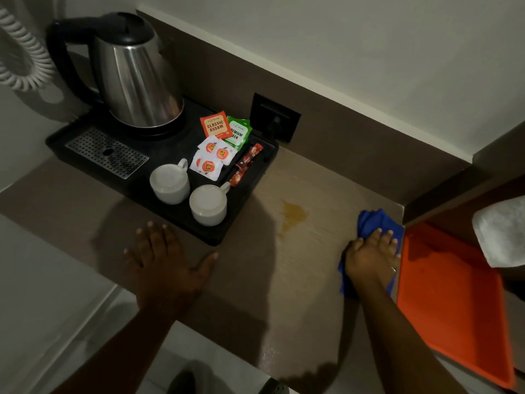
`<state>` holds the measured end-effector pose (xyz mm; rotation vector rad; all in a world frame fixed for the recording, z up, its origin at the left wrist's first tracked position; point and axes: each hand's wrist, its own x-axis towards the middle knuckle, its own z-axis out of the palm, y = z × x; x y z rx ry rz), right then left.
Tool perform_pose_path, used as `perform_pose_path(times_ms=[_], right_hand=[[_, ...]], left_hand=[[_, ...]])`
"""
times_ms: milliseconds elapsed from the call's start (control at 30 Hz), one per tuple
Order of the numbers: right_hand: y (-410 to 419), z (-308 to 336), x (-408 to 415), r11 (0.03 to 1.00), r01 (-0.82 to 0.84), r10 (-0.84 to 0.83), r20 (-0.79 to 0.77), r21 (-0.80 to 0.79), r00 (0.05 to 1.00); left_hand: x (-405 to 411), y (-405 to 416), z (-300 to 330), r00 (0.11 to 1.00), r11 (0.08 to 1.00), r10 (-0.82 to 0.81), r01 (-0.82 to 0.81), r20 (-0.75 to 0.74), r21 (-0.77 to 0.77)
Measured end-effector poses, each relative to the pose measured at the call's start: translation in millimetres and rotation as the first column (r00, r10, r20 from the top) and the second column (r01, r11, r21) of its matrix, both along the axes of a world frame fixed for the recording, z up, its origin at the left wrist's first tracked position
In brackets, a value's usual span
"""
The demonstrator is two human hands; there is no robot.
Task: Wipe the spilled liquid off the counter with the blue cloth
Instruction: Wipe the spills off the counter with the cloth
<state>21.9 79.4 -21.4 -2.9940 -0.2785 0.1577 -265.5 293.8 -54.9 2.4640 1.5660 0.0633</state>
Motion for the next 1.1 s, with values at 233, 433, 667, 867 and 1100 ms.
perform_pose_path(times_ms=[233,433,667,867,1100], right_hand=[[42.0,-6.2,-46.3,0.927,-0.368,0.368,0.007,0.077,0.93],[-40.2,-10.9,14.1,0.953,-0.298,0.296,0.042,0.06,0.954],[75.6,-3.6,22.7,0.999,-0.032,0.033,-0.022,0.028,0.999],[35.6,-7.3,-25.5,0.705,-0.707,0.709,-0.021,0.059,0.705],[25.8,-10.2,70.4,0.989,-0.147,0.147,0.017,0.007,0.989]], left_hand=[[2.5,3.0,6.5,1.0,1.0,0.0,0.0,-0.016,-0.009],[2.3,4.4,6.1,1.0,1.0,0.002,-0.003,-0.029,-0.015],[6.3,9.9,1.4,1.0,1.0,0.002,-0.003,-0.02,-0.016],[7.3,12.1,3.5,1.0,1.0,0.003,-0.003,-0.019,-0.017],[6.1,12.8,2.1,0.999,0.999,-0.007,0.005,-0.049,-0.038]])
